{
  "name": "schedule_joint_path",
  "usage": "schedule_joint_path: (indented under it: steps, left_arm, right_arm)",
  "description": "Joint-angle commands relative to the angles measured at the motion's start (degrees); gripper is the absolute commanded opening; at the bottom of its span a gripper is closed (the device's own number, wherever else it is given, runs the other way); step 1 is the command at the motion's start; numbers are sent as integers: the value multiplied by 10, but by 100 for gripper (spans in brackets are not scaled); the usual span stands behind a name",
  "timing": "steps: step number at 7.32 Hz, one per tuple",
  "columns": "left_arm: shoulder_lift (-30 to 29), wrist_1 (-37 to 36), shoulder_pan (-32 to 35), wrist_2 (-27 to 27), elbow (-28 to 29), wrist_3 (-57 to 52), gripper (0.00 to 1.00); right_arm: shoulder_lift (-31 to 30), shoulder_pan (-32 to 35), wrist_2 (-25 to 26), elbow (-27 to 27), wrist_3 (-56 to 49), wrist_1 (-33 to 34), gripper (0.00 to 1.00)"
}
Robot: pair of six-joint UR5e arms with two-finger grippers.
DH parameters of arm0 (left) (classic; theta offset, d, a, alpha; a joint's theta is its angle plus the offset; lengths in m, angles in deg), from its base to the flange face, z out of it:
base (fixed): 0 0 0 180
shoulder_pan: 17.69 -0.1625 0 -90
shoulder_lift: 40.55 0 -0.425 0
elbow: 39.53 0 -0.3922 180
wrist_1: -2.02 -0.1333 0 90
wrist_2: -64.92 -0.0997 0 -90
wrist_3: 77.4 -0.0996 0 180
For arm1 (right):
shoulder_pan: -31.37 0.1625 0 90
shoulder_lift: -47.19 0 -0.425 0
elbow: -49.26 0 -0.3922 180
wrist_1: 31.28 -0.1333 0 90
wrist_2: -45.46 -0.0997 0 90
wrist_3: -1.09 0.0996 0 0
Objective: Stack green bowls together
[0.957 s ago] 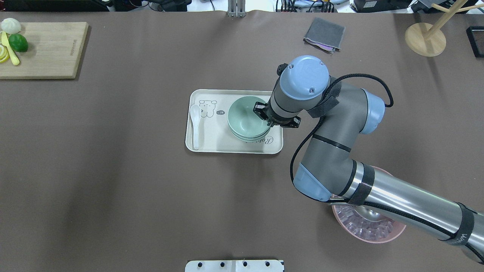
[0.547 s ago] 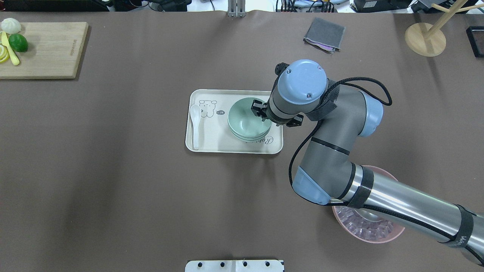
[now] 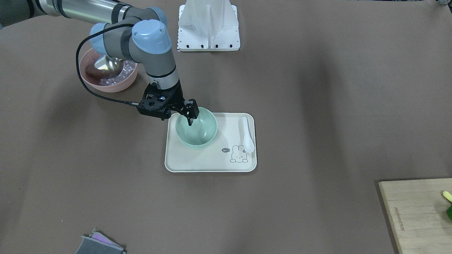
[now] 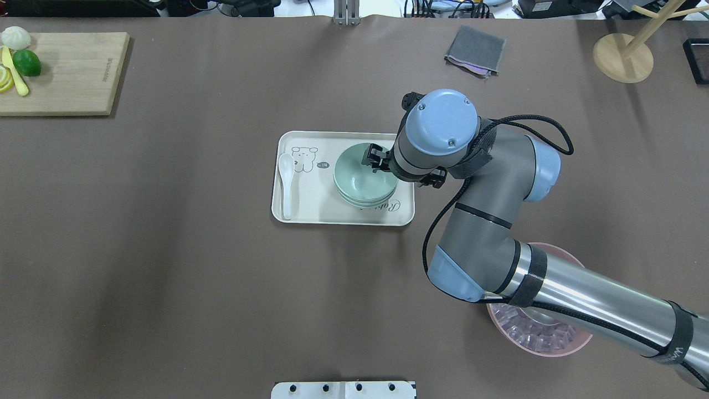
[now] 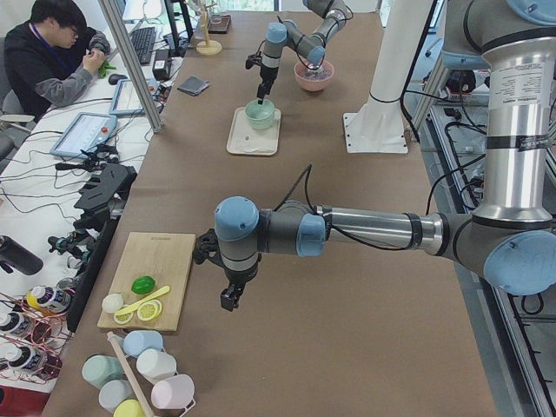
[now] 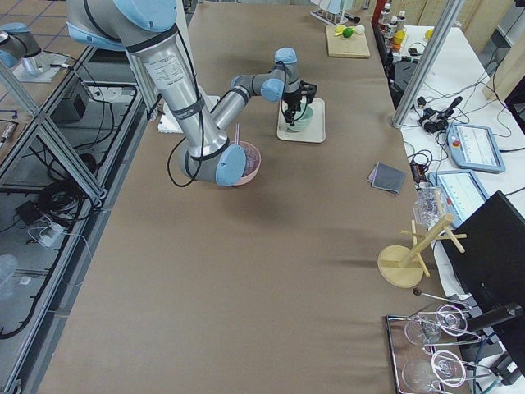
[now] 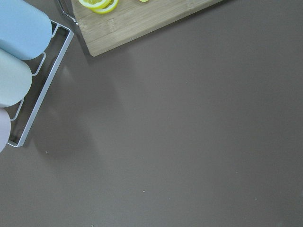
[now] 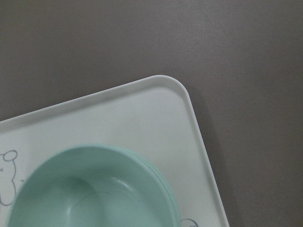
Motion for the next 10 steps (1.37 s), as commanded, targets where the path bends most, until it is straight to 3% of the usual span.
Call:
schedule_joint_path:
  steps: [1, 5, 6, 8, 10]
  left_arm:
    - [-1, 0, 0, 0, 0, 0, 99]
    - [0, 0, 0, 0, 0, 0, 99]
    - [0, 0, 0, 0, 0, 0, 99]
    - [0, -1, 0, 0, 1, 1, 99]
    - [0, -1, 0, 0, 9, 2, 99]
  right_arm:
    - [-4, 22, -19, 0, -26, 4, 100]
    - [-135, 177, -177, 68, -266, 21, 100]
    - [-211, 201, -184, 104, -344, 20, 100]
    - [-305, 264, -186, 118, -498, 17, 100]
    - [-383, 366, -240, 111, -690, 21, 100]
